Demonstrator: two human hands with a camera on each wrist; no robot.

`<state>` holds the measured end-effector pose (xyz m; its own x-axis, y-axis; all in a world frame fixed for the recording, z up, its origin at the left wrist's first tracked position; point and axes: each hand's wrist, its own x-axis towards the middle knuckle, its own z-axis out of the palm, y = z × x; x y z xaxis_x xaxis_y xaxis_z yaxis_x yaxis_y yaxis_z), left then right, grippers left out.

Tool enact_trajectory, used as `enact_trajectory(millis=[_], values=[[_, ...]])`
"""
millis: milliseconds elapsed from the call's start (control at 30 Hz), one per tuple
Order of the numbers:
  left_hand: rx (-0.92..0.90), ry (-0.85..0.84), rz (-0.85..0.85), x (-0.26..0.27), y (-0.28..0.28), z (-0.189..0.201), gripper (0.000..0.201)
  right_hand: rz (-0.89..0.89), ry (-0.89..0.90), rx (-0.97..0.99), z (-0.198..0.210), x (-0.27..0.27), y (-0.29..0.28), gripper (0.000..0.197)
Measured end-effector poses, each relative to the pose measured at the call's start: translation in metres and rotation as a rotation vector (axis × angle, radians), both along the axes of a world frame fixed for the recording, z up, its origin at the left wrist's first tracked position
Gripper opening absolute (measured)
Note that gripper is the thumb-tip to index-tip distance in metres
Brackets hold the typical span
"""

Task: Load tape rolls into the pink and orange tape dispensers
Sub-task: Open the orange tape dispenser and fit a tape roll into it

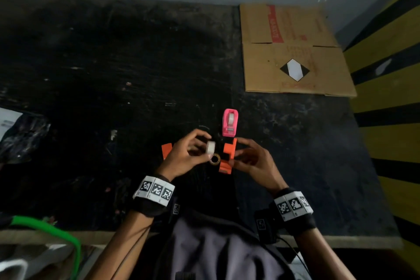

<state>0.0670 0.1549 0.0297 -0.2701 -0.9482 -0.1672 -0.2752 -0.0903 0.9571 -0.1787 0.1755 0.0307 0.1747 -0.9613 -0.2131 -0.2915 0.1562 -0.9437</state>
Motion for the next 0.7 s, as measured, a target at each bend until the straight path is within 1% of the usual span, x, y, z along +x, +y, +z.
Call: enact_trajectory(millis=[67, 167, 400, 533, 700], values=[[0.009, 0.096, -0.023, -0.003, 0.002, 0.02, 0.036, 0.011, -0.037, -0.018, 0.01, 0.002, -0.002, 0.063], [0.018, 0.172, -0.049, -0.009, 0.004, 0.037, 0.031, 0.022, -0.068, -0.036, 0.021, 0.004, -0.003, 0.061], [0.014, 0.196, 0.009, -0.016, 0.009, 0.043, 0.024, 0.063, -0.04, -0.057, 0.032, 0.007, -0.002, 0.063], [0.009, 0.18, 0.027, -0.018, 0.009, 0.044, 0.013, 0.082, -0.003, -0.077, 0.038, 0.006, -0.001, 0.064], [-0.024, 0.143, 0.013, -0.022, 0.012, 0.048, 0.014, 0.08, -0.016, -0.046, 0.042, 0.003, -0.001, 0.063]])
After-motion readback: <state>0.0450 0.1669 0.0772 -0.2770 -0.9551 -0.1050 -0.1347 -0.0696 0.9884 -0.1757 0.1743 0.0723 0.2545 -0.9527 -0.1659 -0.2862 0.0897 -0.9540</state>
